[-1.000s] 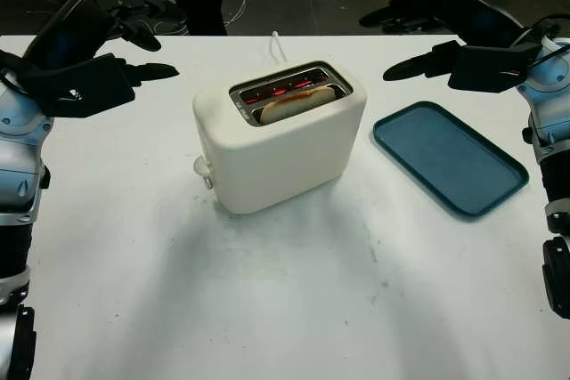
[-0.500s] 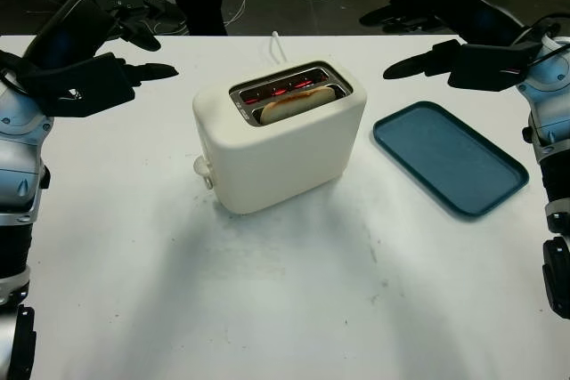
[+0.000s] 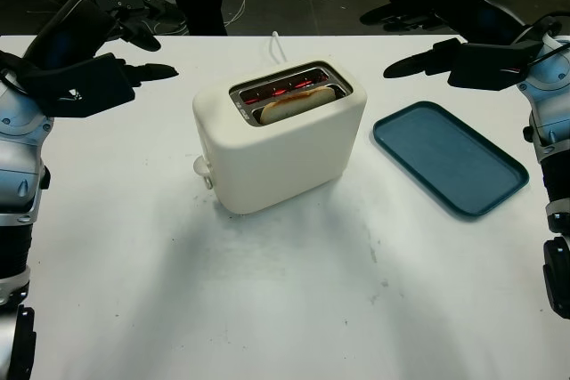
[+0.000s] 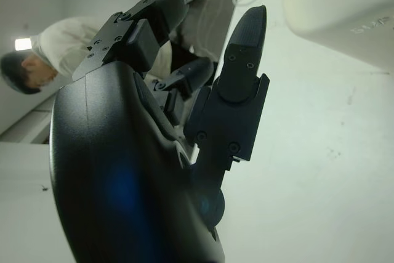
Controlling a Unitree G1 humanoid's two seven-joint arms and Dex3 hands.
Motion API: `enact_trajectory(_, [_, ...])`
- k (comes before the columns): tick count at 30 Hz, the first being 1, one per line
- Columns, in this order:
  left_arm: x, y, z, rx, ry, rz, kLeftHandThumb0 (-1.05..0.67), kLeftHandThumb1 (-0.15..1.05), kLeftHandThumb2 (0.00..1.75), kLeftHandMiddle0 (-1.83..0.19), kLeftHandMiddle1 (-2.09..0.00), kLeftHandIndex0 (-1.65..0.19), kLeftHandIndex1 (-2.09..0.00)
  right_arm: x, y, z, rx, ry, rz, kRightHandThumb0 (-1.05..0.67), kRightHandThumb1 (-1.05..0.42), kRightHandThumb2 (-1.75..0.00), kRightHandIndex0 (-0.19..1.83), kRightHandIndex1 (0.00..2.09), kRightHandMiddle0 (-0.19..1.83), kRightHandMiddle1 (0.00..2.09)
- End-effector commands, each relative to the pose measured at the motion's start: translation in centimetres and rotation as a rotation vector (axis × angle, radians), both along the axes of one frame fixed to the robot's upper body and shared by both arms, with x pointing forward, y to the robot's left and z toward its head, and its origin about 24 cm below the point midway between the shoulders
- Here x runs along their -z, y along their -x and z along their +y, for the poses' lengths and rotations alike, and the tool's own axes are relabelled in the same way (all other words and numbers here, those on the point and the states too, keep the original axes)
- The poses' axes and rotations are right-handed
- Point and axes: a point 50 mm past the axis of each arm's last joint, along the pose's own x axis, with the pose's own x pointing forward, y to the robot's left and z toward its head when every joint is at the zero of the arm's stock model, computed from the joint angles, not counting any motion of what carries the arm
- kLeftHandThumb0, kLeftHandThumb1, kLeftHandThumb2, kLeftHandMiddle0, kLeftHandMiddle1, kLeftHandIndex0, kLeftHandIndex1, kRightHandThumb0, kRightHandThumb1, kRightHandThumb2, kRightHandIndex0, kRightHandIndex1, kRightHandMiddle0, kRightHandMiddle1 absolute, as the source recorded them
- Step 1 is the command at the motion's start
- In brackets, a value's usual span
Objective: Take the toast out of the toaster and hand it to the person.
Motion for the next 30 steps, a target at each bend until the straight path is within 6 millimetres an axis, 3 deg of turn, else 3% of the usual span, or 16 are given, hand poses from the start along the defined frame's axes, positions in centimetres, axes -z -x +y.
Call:
enact_trajectory(1, [-0.11,0.21,-0.02,0.004,-0.003,-0.008,-0.37,0.86,0.0,-0.42,-0.89,-0.42,-0.59,-0.03,0.1,-0.26,0.002,-0.005,-0.003,-0.64,-0.84,0.0,0.72,0.0,0.67,0.0])
enact_trajectory(12, [-0.06,0.17,0.06,0.01,0.004,0.008,-0.37,0.86,0.0,-0.41,-0.88,-0.42,-0.57,0.18,0.05,-0.24,0.003,0.011,0.003,-0.73,-0.87,-0.01,0.72,0.0,0.67,0.0])
enact_trajectory(30, [-0.3,0.44,0.09,-0.003,-0.018,0.001,-0.35,0.88,0.01,-0.39,-0.86,-0.43,-0.55,0.16,0.15,-0.15,-0.005,0.015,-0.007,-0.7,-0.85,0.0,0.74,0.01,0.69,0.0])
